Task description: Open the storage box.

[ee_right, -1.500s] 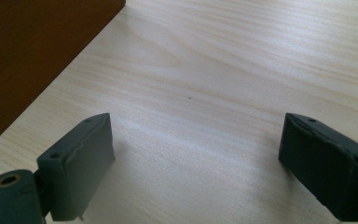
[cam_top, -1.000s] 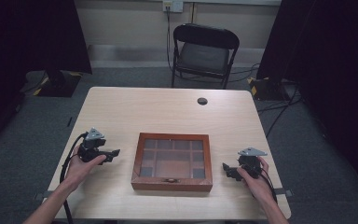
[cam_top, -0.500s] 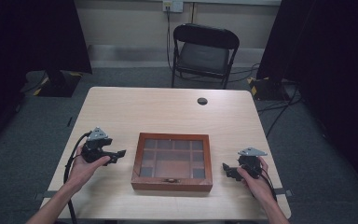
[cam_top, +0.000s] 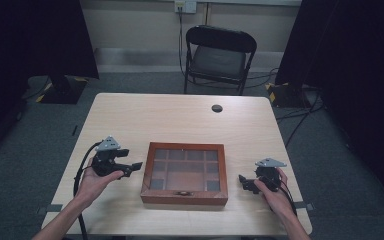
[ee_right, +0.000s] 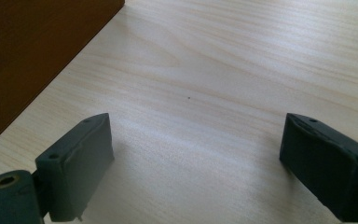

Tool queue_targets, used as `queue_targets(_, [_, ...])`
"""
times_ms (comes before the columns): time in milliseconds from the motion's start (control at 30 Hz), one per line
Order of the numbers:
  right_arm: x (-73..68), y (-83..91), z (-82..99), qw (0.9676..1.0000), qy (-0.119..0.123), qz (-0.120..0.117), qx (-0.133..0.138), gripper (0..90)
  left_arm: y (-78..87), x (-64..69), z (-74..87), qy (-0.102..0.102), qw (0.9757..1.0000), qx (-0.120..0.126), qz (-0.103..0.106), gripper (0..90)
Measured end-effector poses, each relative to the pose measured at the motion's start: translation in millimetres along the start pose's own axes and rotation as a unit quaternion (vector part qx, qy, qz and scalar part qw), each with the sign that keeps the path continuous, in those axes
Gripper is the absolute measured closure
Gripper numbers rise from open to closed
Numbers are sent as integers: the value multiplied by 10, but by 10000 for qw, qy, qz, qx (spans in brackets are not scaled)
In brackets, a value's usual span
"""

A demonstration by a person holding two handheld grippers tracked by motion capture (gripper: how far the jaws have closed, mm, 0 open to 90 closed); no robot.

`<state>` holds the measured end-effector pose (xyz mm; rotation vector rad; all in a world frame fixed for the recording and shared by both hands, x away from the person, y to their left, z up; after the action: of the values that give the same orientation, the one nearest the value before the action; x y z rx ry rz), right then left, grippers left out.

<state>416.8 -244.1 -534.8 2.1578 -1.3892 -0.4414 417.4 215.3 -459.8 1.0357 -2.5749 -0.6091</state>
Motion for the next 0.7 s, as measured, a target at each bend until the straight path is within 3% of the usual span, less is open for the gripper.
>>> queue_targets(133, [0,0,0,10000,0,0,0,89,-25,99,-36,-136,9998,-53,137,224])
queue_targets(400, [0,0,0,10000,-2,1,-1,89,-45,209,-73,-213,9993,-37,295,236])
queue_targets(500, [0,0,0,10000,1,-1,-1,89,-67,247,-82,-143,9991,-82,385,269])
queue_targets(533, [0,0,0,10000,0,-1,0,89,-79,263,-84,-128,9984,-122,531,274])
queue_targets(700, [0,0,0,10000,-3,-1,-2,89,-86,347,-100,-164,9976,-85,675,295])
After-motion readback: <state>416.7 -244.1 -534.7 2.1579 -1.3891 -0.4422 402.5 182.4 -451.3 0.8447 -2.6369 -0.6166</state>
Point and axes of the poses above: each handheld gripper's, and its own axes: y roughly backward along the jaws, z roughly out of its underside, x roughly to its right, the point moved 5 cm from there along -y, roughly forward along the jaws, and after that the axes turned 7 degrees about x, right-handed, at the moved point
